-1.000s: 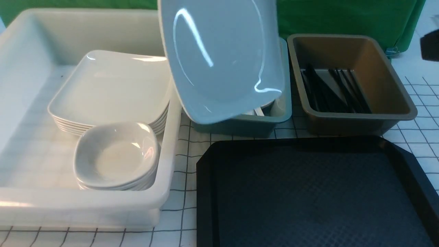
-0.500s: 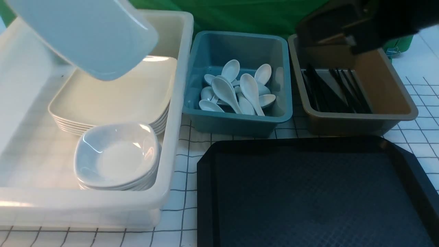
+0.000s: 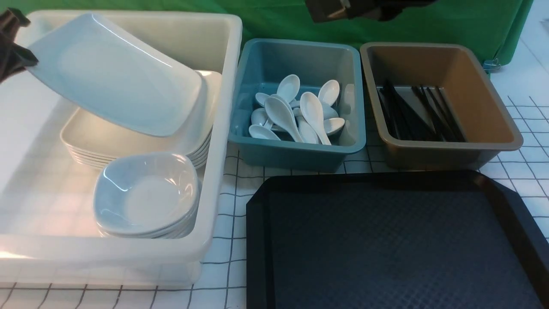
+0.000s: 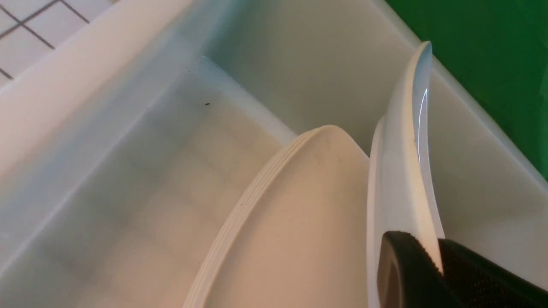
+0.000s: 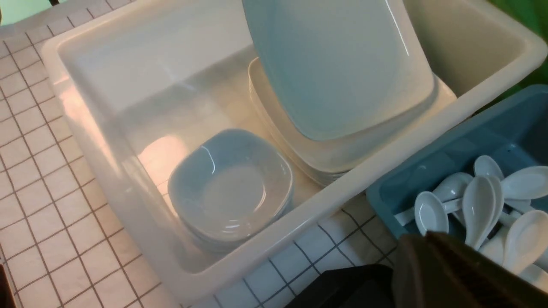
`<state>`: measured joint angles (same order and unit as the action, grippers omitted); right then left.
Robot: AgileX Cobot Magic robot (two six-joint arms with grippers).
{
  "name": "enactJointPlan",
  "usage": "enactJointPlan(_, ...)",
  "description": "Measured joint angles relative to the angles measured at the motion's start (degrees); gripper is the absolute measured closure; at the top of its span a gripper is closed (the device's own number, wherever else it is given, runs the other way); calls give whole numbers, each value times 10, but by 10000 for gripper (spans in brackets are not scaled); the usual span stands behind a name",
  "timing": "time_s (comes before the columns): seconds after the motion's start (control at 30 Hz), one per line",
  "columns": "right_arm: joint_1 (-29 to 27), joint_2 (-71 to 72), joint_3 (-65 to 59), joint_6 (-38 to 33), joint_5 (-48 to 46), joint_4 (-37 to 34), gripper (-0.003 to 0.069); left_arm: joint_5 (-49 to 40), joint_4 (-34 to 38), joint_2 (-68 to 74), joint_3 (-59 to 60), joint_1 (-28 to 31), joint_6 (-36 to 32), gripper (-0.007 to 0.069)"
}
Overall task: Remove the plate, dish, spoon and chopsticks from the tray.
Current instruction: Use the left arm to put the plate into the large storage box on the left
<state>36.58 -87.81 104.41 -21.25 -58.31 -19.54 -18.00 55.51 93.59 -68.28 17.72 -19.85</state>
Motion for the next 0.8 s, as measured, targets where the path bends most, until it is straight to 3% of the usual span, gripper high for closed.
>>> enactJointPlan(0.27,0,0,0,1,-29,0,652,18,10,30,0,-21,-8,591)
enactJointPlan(0.53,0,0,0,10,-45,0,652,11,-59,38,0,-21,-8,570)
enactJointPlan(0.63,0,0,0,14,-45,0,652,1,-85,42,0,-21,-8,541)
enactJointPlan(0.8,0,0,0,17,-47,-1,652,-41,-136,70,0,-21,-8,427)
